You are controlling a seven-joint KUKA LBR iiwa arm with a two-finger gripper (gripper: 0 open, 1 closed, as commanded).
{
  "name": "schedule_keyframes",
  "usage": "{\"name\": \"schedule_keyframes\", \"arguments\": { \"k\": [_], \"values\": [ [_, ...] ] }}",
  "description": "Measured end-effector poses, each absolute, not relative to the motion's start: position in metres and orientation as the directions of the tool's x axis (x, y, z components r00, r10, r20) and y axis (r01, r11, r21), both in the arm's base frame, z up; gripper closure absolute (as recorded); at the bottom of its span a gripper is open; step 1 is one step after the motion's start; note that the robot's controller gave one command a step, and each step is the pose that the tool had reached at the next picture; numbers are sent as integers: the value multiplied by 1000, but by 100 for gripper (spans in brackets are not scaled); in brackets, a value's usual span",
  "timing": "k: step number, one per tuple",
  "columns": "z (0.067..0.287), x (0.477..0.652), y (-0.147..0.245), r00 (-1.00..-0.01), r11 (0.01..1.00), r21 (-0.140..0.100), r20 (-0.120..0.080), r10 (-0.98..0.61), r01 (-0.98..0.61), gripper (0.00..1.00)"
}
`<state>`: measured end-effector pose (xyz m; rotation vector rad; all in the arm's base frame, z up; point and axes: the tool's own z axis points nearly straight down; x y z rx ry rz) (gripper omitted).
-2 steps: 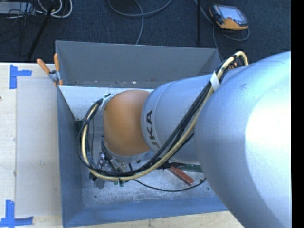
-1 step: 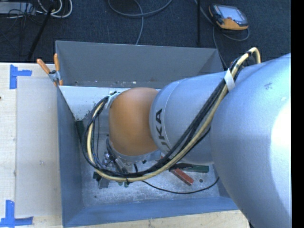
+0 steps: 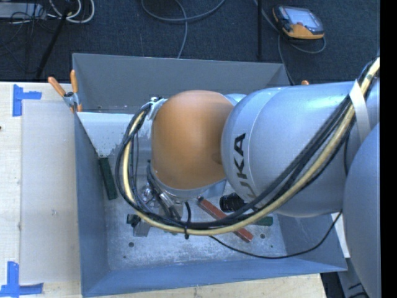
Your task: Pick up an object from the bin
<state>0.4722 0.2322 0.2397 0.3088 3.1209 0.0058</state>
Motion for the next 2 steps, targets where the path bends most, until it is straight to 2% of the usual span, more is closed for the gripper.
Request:
{"name": "schedule_keyframes", "arguments": {
  "k": [1, 2],
  "values": [
    [147, 504, 235, -985, 985, -5, 5, 174, 174, 100],
    [158, 524, 243, -990, 990, 0, -2, 142, 142, 100]
  ]
}}
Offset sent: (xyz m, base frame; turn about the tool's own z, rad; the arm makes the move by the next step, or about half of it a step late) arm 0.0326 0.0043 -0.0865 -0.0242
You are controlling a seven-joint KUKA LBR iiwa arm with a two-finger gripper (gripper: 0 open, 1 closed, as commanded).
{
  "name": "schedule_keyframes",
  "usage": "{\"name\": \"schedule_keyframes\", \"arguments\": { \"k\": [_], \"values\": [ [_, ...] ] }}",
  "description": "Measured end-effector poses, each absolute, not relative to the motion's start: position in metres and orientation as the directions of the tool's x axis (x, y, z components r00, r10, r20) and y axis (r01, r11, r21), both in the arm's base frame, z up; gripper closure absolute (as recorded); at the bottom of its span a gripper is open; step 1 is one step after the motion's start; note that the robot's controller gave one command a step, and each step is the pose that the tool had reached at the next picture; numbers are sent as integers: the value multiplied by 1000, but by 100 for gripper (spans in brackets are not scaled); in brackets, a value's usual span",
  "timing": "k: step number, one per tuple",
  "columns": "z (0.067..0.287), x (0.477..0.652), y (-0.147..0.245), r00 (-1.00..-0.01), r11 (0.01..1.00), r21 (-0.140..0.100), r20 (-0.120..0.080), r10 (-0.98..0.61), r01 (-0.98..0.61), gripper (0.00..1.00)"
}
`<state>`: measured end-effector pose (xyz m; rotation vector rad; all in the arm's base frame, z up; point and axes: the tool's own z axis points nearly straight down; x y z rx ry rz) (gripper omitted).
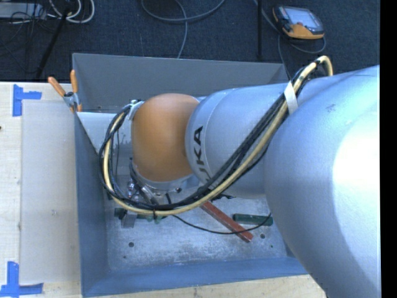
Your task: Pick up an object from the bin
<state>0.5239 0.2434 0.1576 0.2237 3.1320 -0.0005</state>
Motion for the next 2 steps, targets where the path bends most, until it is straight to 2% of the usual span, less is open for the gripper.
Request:
{"name": "schedule_keyframes", "arguments": {
  "k": [1, 2],
  "values": [
    [158, 512, 235, -990, 990, -3, 3, 142, 142, 100],
    [217, 485, 216, -990, 990, 1, -3, 138, 138, 100]
  ]
}}
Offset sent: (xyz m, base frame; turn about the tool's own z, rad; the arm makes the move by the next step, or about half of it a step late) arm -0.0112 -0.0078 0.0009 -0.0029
